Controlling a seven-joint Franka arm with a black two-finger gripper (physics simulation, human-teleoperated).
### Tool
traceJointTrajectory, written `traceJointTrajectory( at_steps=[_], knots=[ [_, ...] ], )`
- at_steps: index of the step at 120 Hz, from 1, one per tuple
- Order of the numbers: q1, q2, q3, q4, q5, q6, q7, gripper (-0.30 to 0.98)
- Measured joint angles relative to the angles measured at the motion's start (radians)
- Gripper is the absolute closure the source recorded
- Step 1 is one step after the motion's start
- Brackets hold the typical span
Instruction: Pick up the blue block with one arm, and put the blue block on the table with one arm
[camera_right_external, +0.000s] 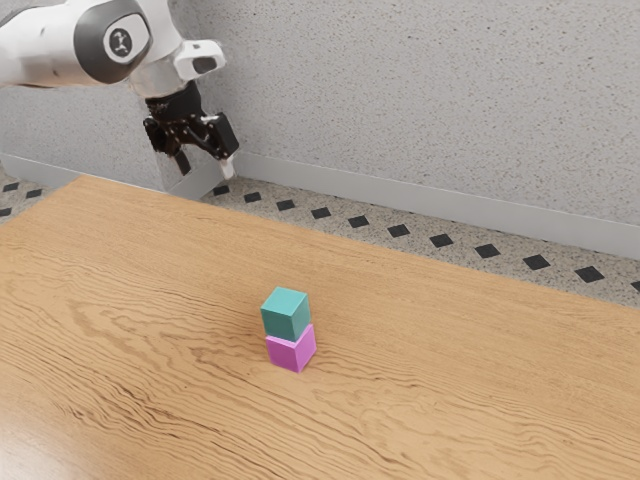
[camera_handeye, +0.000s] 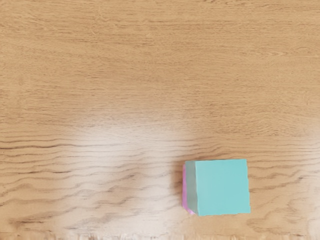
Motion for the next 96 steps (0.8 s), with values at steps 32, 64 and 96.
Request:
traceJointTrajectory(
  at_steps=[32, 64, 96],
  knots=[
    [0.249, -0.088, -0.141, -0.201, 0.043, -0.052, -0.025, 0.04],
    [0.001, -0.13, -0.195, -0.379, 0.017, 0.081, -0.091, 0.05],
    [0.003, -0.114, -0.192, -0.433, -0.018, 0.151, -0.132, 0.06]
  ],
)
